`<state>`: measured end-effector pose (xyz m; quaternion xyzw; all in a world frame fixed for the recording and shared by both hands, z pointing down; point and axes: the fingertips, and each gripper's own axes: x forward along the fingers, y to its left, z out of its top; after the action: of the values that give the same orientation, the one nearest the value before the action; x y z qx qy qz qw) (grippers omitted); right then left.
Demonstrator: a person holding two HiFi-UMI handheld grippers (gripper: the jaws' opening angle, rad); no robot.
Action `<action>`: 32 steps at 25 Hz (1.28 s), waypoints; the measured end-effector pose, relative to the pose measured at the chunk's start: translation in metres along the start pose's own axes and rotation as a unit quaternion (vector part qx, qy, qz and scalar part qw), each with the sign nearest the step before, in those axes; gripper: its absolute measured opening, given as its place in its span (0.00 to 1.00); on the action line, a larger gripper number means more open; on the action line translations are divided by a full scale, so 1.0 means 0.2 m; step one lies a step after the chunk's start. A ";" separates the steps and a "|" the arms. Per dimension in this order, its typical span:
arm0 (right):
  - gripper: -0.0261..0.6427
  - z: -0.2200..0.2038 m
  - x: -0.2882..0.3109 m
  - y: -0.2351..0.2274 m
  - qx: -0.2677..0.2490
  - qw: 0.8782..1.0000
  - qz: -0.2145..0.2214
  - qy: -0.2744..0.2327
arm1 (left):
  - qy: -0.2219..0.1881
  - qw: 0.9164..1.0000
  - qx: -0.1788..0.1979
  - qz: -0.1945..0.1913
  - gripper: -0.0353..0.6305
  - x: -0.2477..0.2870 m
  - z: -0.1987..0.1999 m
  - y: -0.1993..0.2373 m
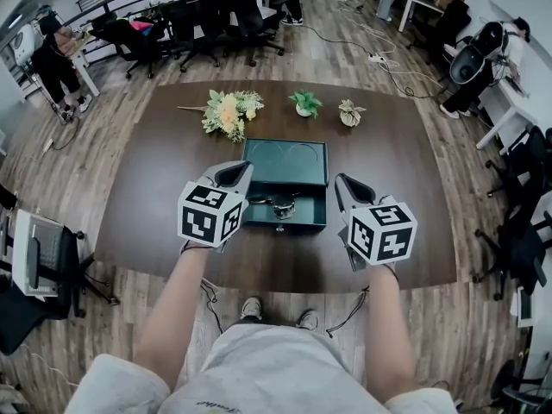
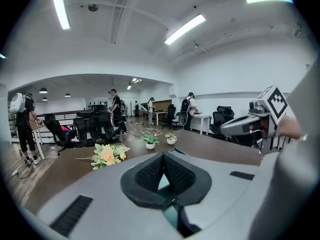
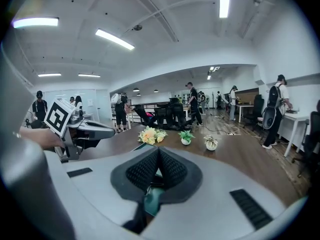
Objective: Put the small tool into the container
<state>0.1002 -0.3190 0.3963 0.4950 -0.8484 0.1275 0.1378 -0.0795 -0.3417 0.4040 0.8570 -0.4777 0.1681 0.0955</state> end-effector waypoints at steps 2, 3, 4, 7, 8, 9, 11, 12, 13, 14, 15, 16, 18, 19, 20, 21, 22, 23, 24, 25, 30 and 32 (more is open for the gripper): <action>0.05 0.01 0.00 0.01 -0.001 1.000 0.000 -0.003 | -0.005 1.000 -0.001 0.005 0.05 -0.02 0.01 0.01; 0.05 0.01 0.00 0.01 -0.002 1.000 0.000 -0.005 | -0.008 1.000 -0.002 0.007 0.05 -0.03 0.01 0.01; 0.05 0.01 0.00 0.01 -0.004 1.000 -0.001 -0.007 | -0.010 1.000 -0.005 0.009 0.05 -0.04 0.01 0.01; 0.05 0.02 -0.01 0.01 -0.011 1.000 -0.006 -0.011 | -0.015 1.000 -0.011 0.013 0.05 -0.06 0.01 0.02; 0.05 0.02 -0.01 0.02 -0.013 1.000 -0.006 -0.012 | -0.015 1.000 -0.013 0.014 0.05 -0.06 0.00 0.03; 0.05 0.03 -0.01 0.02 -0.014 1.000 -0.007 -0.012 | -0.016 1.000 -0.015 0.014 0.05 -0.06 0.00 0.03; 0.05 0.04 -0.01 0.02 -0.015 1.000 -0.008 -0.015 | -0.021 0.999 -0.020 0.016 0.05 -0.06 0.00 0.03; 0.05 0.04 -0.01 0.02 -0.015 1.000 -0.008 -0.017 | -0.024 0.999 -0.021 0.017 0.05 -0.07 0.00 0.04; 0.05 0.05 -0.01 0.02 -0.016 1.000 -0.007 -0.018 | -0.025 0.999 -0.022 0.019 0.05 -0.07 0.00 0.04; 0.05 0.05 -0.01 0.02 -0.016 1.000 -0.007 -0.018 | -0.025 0.999 -0.022 0.019 0.05 -0.07 0.00 0.03; 0.05 0.05 -0.01 0.03 -0.016 1.000 -0.006 -0.018 | -0.025 0.999 -0.021 0.019 0.05 -0.07 0.00 0.03; 0.05 0.05 -0.01 0.03 -0.016 1.000 -0.006 -0.017 | -0.023 0.999 -0.020 0.019 0.05 -0.07 0.00 0.03; 0.05 0.04 -0.01 0.02 -0.015 1.000 -0.005 -0.016 | -0.019 0.999 -0.019 0.019 0.05 -0.06 -0.01 0.02; 0.05 0.04 -0.01 0.02 -0.015 1.000 -0.005 -0.016 | -0.018 0.999 -0.019 0.019 0.05 -0.06 -0.02 0.02; 0.05 0.04 -0.01 0.02 -0.015 1.000 -0.005 -0.016 | -0.017 0.999 -0.020 0.019 0.05 -0.06 -0.02 0.02; 0.05 0.04 0.00 0.02 -0.015 1.000 -0.004 -0.016 | -0.016 0.999 -0.020 0.019 0.05 -0.05 -0.02 0.02; 0.05 0.04 0.00 0.02 -0.015 1.000 -0.004 -0.016 | -0.016 0.999 -0.020 0.019 0.05 -0.05 -0.02 0.02; 0.05 0.04 0.00 0.02 -0.015 1.000 -0.004 -0.016 | -0.015 0.999 -0.021 0.019 0.05 -0.05 -0.02 0.02; 0.05 0.04 0.00 0.02 -0.014 1.000 -0.004 -0.016 | -0.014 1.000 -0.021 0.019 0.05 -0.05 -0.03 0.02; 0.05 0.04 0.01 0.01 -0.014 1.000 -0.004 -0.016 | -0.013 1.000 -0.021 0.019 0.05 -0.04 -0.03 0.02; 0.05 0.05 0.01 0.00 -0.013 1.000 -0.004 -0.016 | -0.006 1.000 -0.023 0.015 0.05 -0.03 -0.04 0.02; 0.05 0.05 0.01 0.00 -0.013 1.000 -0.004 -0.016 | -0.005 1.000 -0.024 0.014 0.05 -0.03 -0.04 0.02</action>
<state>0.0972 -0.3250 0.3873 0.4985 -0.8502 0.1075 0.1310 -0.0873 -0.3373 0.4097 0.8484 -0.4942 0.1540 0.1110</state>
